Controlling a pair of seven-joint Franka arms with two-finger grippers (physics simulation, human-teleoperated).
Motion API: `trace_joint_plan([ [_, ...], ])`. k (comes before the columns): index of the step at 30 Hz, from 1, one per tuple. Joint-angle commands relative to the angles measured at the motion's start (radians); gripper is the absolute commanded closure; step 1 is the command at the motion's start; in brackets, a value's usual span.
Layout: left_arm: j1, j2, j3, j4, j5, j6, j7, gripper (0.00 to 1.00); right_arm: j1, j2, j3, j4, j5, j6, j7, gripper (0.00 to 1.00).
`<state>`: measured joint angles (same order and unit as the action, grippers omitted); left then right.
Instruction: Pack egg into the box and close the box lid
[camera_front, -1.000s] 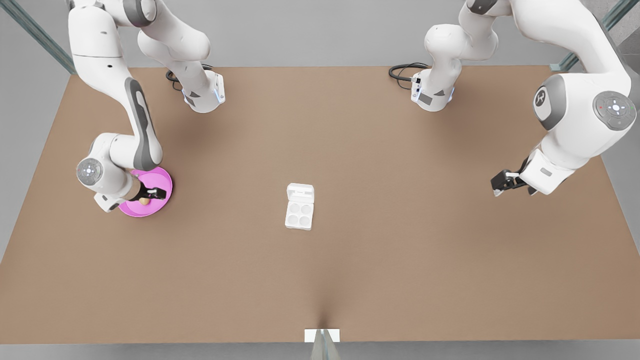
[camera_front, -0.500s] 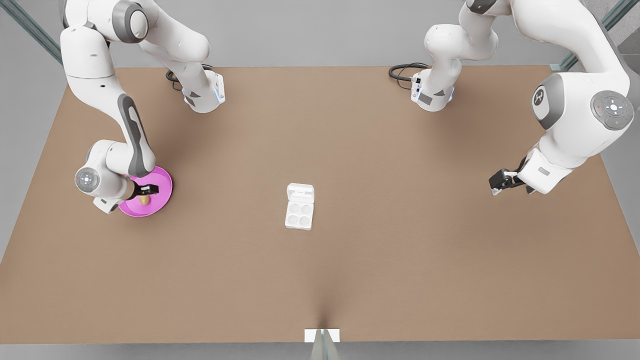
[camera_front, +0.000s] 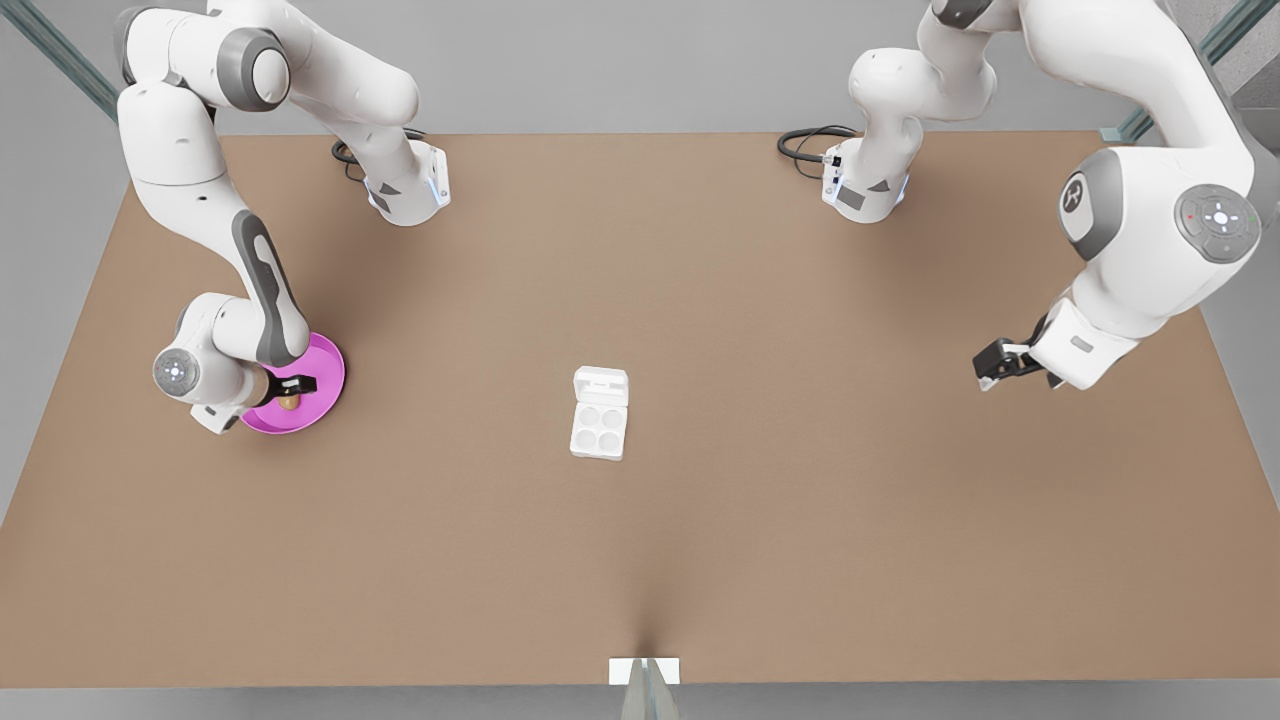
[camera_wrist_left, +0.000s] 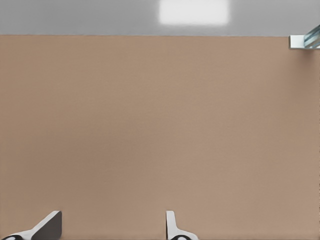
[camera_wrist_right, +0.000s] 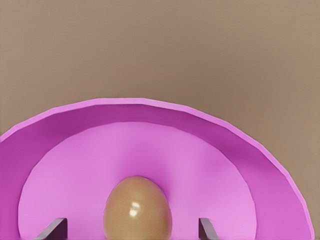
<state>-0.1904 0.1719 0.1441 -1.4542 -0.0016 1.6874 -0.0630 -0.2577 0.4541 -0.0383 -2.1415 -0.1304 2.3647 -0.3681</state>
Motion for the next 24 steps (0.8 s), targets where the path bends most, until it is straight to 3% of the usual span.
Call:
trace_joint_plan([
  [1,0.0,0.0,0.0,0.0,0.0,0.0,0.002,0.0,0.0,0.0,0.0,0.0,0.0,-0.001,0.0,0.19],
  [8,0.0,-0.005,-0.003,-0.003,0.0,-0.008,0.002,0.0,0.002,0.005,0.0,0.0,0.0,-0.001,0.0,0.35],
  [24,0.0,-0.012,-0.012,-0.003,0.0,-0.028,0.002,0.0,0.0,0.021,0.0,0.018,0.0,-0.002,-0.008,0.39],
])
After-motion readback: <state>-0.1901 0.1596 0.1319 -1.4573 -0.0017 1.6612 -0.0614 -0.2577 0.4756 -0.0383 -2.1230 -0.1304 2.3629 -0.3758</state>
